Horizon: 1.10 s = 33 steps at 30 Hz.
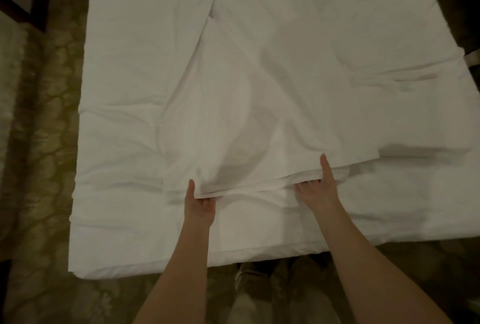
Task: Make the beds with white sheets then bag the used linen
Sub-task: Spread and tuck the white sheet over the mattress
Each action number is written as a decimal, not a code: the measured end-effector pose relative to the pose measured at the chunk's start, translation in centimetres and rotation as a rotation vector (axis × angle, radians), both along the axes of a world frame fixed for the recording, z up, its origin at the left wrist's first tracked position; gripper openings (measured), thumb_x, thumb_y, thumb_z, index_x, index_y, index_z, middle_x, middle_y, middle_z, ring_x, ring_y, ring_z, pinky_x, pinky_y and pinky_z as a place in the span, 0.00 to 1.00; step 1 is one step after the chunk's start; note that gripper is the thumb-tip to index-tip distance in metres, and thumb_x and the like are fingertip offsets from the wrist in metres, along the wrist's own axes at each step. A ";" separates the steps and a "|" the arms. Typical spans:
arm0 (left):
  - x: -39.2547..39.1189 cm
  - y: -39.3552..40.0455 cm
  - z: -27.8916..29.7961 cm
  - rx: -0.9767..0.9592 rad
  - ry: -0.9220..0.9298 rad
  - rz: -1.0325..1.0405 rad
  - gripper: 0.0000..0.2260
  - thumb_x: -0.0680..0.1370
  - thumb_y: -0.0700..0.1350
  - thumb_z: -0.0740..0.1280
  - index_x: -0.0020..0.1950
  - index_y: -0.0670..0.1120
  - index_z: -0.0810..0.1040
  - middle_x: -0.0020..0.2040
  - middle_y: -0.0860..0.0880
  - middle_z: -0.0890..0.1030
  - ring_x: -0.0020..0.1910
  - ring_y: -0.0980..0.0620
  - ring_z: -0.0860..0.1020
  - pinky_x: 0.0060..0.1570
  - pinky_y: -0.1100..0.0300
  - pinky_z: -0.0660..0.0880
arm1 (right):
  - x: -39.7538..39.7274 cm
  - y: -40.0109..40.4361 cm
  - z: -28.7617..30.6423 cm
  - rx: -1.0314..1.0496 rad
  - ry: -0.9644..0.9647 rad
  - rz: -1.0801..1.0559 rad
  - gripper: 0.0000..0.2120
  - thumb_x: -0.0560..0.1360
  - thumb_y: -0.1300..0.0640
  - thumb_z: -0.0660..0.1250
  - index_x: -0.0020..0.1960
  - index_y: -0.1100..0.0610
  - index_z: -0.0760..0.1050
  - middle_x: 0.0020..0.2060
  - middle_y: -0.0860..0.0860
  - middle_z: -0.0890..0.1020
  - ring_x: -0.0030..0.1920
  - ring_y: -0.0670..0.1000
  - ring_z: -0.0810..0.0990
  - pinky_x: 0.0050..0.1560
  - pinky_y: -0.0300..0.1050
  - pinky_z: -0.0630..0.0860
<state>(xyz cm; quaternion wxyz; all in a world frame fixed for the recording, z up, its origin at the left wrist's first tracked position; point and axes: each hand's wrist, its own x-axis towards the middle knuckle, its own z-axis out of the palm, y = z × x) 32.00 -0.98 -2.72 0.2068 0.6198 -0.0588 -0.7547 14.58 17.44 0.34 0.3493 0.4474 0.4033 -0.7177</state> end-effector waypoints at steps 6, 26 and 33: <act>0.3 -3.7 -1.1 -0.146 -0.039 -0.005 0.08 0.79 0.44 0.67 0.56 0.44 0.76 0.51 0.48 0.84 0.36 0.56 0.83 0.36 0.62 0.81 | -0.6 -1.9 -1.5 0.085 0.115 0.015 0.13 0.75 0.56 0.69 0.59 0.58 0.77 0.54 0.55 0.82 0.47 0.52 0.82 0.50 0.51 0.80; 5.7 0.8 -0.5 -0.102 -0.187 0.089 0.18 0.77 0.49 0.69 0.66 0.47 0.75 0.57 0.47 0.81 0.54 0.48 0.81 0.55 0.53 0.78 | -3.2 2.0 -0.3 -0.118 0.147 0.196 0.17 0.74 0.51 0.68 0.60 0.58 0.78 0.52 0.56 0.84 0.47 0.55 0.85 0.48 0.55 0.82; 1.0 6.8 -0.2 0.025 0.010 0.052 0.20 0.77 0.49 0.67 0.67 0.44 0.75 0.63 0.43 0.78 0.62 0.43 0.75 0.70 0.46 0.66 | -2.5 1.6 -0.7 -0.158 0.121 0.246 0.14 0.75 0.56 0.66 0.59 0.59 0.77 0.51 0.56 0.83 0.50 0.55 0.83 0.54 0.51 0.79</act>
